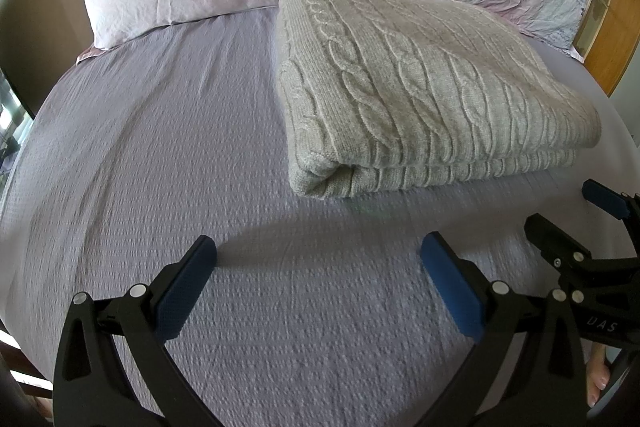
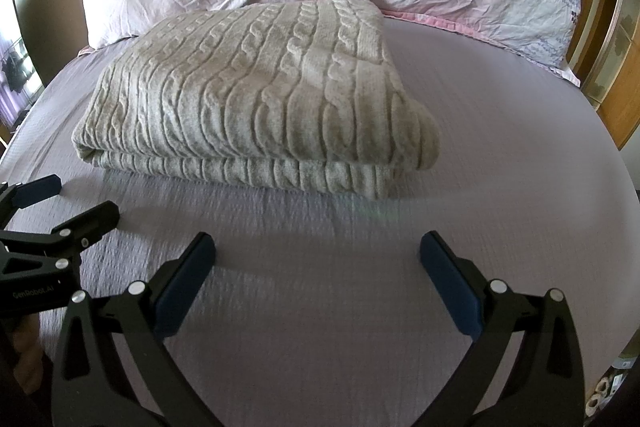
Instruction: Fold small clothes
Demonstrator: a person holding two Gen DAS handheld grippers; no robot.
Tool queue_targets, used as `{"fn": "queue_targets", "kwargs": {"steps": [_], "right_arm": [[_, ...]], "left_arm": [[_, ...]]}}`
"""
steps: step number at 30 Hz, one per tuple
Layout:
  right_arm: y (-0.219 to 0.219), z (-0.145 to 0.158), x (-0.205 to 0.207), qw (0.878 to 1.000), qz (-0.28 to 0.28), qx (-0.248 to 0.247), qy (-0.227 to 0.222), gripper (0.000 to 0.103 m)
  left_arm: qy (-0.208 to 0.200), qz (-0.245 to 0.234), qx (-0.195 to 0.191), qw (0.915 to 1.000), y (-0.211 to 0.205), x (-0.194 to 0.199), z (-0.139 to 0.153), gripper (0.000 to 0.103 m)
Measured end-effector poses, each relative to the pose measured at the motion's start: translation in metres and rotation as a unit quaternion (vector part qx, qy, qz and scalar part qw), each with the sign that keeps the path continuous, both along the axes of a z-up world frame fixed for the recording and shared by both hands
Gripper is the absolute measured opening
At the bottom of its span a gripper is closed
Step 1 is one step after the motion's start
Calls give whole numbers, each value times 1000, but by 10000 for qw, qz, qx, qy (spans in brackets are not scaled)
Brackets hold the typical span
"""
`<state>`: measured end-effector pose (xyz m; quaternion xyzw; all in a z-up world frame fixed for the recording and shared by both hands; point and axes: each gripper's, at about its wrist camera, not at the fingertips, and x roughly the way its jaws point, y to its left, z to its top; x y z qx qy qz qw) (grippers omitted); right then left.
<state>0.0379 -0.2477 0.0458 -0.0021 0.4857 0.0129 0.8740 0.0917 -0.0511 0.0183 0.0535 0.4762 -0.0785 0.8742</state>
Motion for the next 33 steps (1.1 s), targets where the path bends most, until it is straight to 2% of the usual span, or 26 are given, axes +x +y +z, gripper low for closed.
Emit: {"fn": "queue_targets", "kwargs": {"steps": [33], "right_arm": [[-1, 1, -1, 10000, 25, 1, 4, 101]], "left_arm": [[28, -6, 0, 10000, 0, -2, 1, 102]]}}
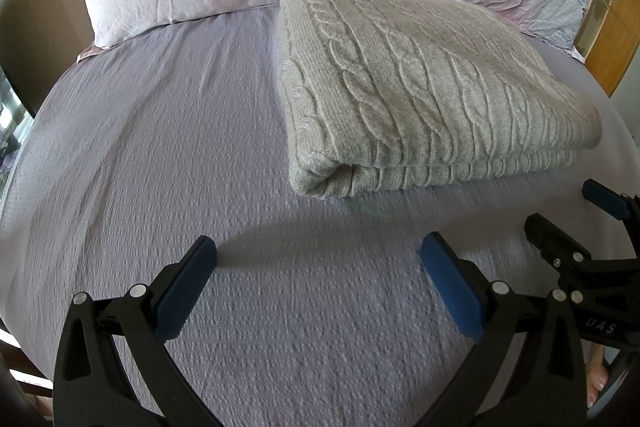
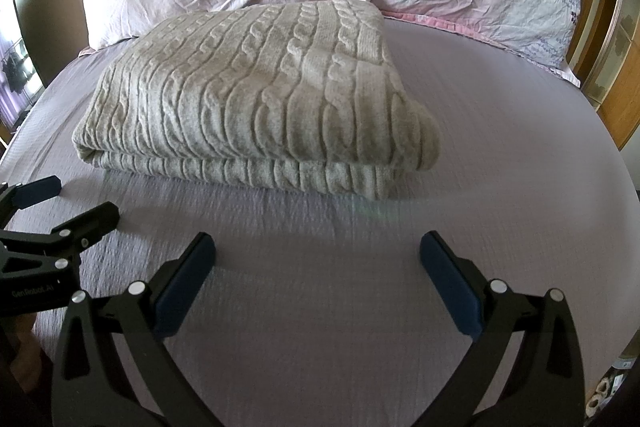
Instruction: Fold small clothes
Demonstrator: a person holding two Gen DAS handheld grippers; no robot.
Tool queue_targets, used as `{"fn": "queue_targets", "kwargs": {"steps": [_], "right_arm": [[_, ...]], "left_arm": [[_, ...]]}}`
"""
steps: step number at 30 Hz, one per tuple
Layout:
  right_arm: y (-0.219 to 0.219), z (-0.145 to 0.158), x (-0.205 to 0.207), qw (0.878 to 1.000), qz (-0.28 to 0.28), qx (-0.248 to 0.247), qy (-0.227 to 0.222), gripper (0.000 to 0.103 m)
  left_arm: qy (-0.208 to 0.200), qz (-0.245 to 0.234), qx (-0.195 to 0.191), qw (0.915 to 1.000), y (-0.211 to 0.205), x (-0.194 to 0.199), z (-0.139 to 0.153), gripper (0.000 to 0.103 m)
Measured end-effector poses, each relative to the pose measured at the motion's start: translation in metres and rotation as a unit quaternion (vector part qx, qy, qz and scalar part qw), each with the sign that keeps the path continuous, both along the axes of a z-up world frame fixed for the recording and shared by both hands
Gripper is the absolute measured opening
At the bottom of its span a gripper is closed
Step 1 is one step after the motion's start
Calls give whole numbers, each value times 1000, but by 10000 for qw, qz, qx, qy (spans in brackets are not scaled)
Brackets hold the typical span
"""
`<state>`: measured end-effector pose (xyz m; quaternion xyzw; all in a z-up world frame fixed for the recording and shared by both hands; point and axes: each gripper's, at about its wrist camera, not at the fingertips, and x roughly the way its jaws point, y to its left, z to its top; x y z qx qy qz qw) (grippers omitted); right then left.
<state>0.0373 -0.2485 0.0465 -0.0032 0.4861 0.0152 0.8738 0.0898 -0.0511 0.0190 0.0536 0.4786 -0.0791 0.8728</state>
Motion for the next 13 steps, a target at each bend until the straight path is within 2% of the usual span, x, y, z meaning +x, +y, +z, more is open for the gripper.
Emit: {"fn": "queue_targets", "kwargs": {"steps": [13], "right_arm": [[-1, 0, 0, 10000, 13, 1, 0, 101]], "left_arm": [[31, -77, 16, 10000, 3, 5, 2, 102]]}}
